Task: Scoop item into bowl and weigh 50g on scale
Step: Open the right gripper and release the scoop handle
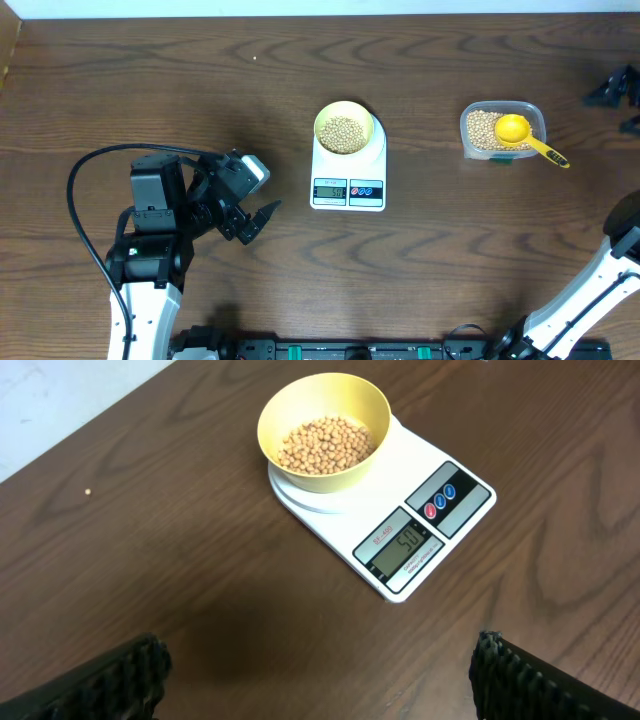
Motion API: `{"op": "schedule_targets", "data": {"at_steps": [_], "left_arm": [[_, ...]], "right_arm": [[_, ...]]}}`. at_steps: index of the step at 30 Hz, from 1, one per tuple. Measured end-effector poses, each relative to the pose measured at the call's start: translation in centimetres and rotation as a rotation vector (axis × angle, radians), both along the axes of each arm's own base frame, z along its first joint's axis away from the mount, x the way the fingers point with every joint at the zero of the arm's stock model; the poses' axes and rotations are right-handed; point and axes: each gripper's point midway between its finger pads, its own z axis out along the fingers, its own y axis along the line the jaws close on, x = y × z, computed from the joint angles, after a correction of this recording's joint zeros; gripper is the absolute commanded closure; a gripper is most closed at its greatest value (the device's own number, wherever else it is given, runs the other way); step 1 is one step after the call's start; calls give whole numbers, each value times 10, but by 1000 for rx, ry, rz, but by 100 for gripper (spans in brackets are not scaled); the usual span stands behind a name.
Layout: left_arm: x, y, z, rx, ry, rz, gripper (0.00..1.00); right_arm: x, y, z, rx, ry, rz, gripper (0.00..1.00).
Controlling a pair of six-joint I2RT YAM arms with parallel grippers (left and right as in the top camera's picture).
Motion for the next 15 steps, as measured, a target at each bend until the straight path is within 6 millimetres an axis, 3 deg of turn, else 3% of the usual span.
{"op": "schedule_targets", "data": {"at_steps": [6, 10, 15], "left_arm": [[0, 0, 0, 0, 0, 0, 2], [0, 0, 0, 0, 0, 0, 2], [0, 0, 0, 0, 0, 0, 2]], "right_arm": [[16, 16, 44, -70, -115, 34, 1], [22, 45, 72, -98, -178, 85, 1], [21, 96, 104, -118, -247, 184, 1]]}}
